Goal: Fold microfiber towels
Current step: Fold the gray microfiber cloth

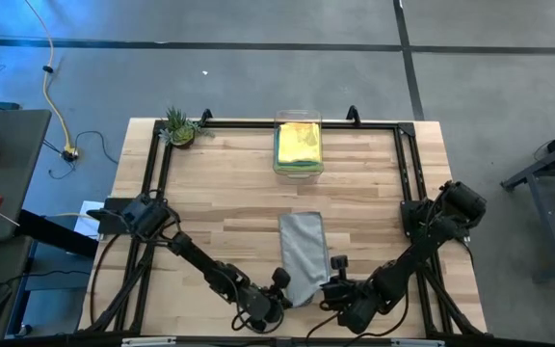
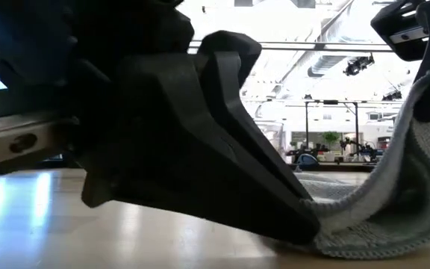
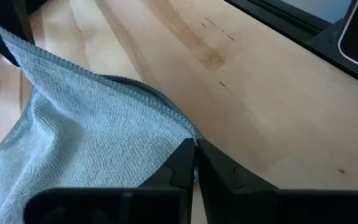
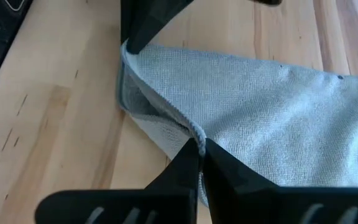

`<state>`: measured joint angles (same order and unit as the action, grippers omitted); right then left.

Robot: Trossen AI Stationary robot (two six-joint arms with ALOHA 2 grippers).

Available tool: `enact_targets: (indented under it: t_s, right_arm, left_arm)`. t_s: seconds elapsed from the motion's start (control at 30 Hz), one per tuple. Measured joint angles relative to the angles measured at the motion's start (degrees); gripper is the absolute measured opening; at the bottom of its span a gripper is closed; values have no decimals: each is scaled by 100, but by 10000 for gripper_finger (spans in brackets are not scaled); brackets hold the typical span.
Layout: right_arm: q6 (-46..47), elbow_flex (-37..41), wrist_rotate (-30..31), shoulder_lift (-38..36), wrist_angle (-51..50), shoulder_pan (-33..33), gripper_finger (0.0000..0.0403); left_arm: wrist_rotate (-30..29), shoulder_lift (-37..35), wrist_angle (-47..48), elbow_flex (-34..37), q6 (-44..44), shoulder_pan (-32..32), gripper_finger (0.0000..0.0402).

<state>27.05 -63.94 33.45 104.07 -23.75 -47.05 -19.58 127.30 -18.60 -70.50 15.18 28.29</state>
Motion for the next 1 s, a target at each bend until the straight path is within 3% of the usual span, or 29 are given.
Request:
enact_targets:
  t_s: [0.17,0.27,0.7,1.0]
  right_arm:
    - [0,0,-149,0,-7,0,0]
    - [6,-43,-214,0,-44,-4,0]
    - [92,-92,-21,-237,-213,-140,0]
    - [309,-92,256,-452,-653,349,0]
  left_arm:
    - [-719,-169,251,14,96,174,4]
    - [-783,-362,540,46,-227,221,3]
    - [-1285,-1264,2043,37,-3015,280,0]
    - [-2251,-1772,3201,39,-4433,-260,0]
